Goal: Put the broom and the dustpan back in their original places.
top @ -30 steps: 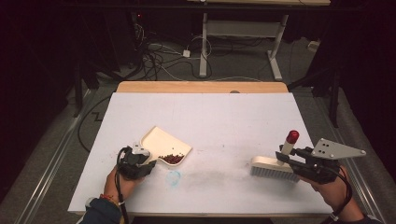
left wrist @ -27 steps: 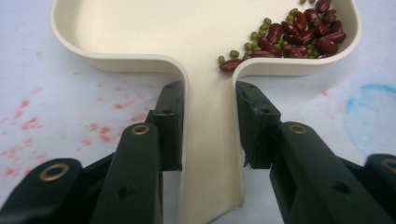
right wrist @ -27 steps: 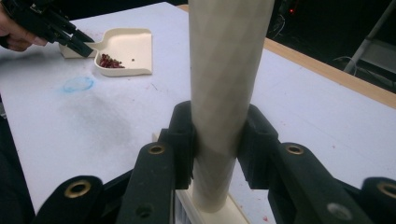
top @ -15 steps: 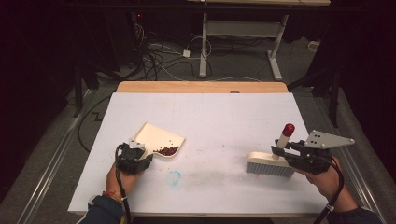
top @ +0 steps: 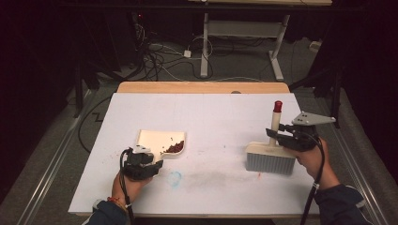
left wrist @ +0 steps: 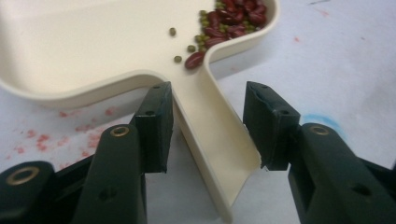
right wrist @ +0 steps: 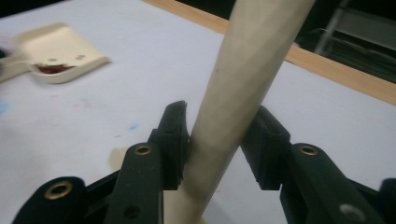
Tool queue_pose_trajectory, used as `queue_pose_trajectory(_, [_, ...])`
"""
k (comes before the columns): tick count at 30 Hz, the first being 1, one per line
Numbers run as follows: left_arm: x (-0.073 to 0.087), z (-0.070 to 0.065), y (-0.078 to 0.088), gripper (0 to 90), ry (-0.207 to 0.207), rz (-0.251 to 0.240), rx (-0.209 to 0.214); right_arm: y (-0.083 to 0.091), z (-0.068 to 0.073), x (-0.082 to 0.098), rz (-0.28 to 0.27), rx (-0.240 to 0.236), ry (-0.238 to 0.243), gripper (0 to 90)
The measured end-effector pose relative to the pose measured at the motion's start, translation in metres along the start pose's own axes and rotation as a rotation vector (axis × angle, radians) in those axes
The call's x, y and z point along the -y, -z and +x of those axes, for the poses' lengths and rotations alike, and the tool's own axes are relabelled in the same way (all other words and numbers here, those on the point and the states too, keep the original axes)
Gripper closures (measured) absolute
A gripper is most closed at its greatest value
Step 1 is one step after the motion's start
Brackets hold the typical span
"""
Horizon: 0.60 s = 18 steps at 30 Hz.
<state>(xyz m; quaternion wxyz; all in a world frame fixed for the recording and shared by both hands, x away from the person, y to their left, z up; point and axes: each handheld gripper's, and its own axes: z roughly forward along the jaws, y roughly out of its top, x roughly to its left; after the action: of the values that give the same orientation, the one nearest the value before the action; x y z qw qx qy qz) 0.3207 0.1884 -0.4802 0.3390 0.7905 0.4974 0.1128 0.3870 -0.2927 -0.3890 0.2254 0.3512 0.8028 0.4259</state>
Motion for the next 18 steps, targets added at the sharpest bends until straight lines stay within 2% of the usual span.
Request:
queue_pose_trajectory(2, [0.001,-0.003,0.002,51.2,-0.026,-0.011,0.025,-0.014,-0.005,-0.002,0.023,0.008,-0.017,61.1])
queue_pose_trajectory(4, [0.002,-0.006,0.006,47.5,-0.074,-0.020,0.000,-0.027,-0.008,-0.004,0.060,0.051,-0.026,59.2])
queue_pose_trajectory(6, [0.003,-0.008,0.012,46.5,-0.136,-0.071,-0.025,-0.038,-0.011,-0.004,0.083,0.098,-0.014,55.4])
queue_pose_trajectory(8, [0.003,-0.009,0.017,40.6,-0.194,-0.108,-0.039,-0.044,-0.014,-0.004,0.086,0.163,-0.021,52.4])
queue_pose_trajectory(9, [0.004,-0.008,0.020,40.3,-0.229,-0.135,-0.037,-0.046,-0.015,-0.004,0.080,0.168,-0.022,52.7])
queue_pose_trajectory(11, [0.006,-0.007,0.024,40.3,-0.271,-0.160,-0.037,-0.048,-0.015,-0.003,0.078,0.191,-0.030,52.6])
queue_pose_trajectory(12, [0.007,-0.005,0.025,40.3,-0.278,-0.170,-0.038,-0.050,-0.015,-0.002,0.080,0.203,-0.034,52.1])
queue_pose_trajectory(13, [0.009,-0.005,0.026,36.8,-0.284,-0.185,-0.075,-0.051,-0.016,-0.001,0.078,0.204,-0.037,51.7])
queue_pose_trajectory(14, [0.010,-0.005,0.027,27.8,-0.291,-0.196,-0.098,-0.052,-0.016,0.000,0.074,0.204,-0.042,51.6])
queue_pose_trajectory(16, [0.013,-0.003,0.028,29.5,-0.309,-0.194,-0.090,-0.051,-0.017,0.001,0.059,0.213,-0.054,49.8])
queue_pose_trajectory(18, [0.014,-0.001,0.029,29.1,-0.329,-0.181,-0.103,-0.051,-0.017,0.002,0.037,0.208,-0.069,48.5])
